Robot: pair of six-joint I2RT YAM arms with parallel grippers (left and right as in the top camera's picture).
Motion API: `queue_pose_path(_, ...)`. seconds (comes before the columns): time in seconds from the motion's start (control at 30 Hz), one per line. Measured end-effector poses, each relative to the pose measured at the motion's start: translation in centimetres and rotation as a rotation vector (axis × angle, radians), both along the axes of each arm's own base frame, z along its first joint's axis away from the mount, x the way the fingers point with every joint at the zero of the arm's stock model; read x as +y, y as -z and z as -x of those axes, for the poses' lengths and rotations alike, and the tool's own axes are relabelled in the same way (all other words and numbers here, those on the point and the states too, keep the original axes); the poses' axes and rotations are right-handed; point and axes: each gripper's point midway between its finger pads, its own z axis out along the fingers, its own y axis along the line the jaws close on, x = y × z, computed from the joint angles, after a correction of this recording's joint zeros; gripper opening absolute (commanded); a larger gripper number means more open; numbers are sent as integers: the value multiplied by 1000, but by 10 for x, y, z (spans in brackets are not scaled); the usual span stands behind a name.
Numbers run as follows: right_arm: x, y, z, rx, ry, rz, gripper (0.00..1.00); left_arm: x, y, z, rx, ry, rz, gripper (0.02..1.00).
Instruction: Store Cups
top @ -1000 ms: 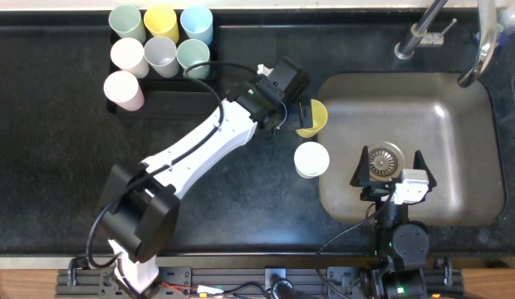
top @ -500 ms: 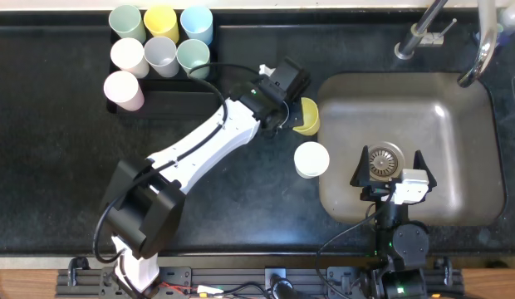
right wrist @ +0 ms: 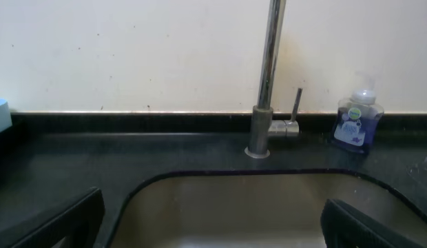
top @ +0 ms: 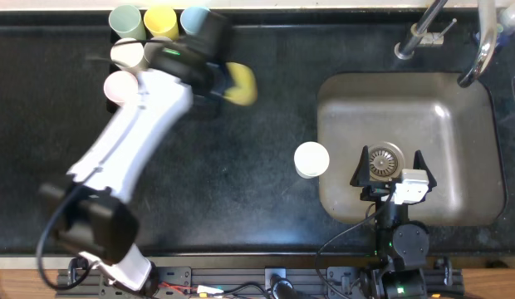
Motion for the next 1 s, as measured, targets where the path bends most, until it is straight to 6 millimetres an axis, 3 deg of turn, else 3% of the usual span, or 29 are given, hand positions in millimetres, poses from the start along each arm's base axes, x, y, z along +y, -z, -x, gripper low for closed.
queue_pose_path(0.13, 0, 0, 0, 0, 0, 0, 998, 78, -1, -3, 55, -189, -10, 36)
queue_pose_path(0.3, 0, 0, 0, 0, 0, 0, 996, 127, 3, 6, 115, -310, -13, 36)
queue_pose_path(0.5, 0, 0, 0, -1, 0, 0, 998, 146, 4, 7, 123, -359, -10, 36)
queue_pose_path(0.7, 0, 0, 0, 0, 0, 0, 998, 147, 18, 18, 170, -368, -17, 36)
queue_pose_path(1.0, 0, 0, 0, 0, 0, 0, 998, 149, 27, 13, 176, -374, -31, 36)
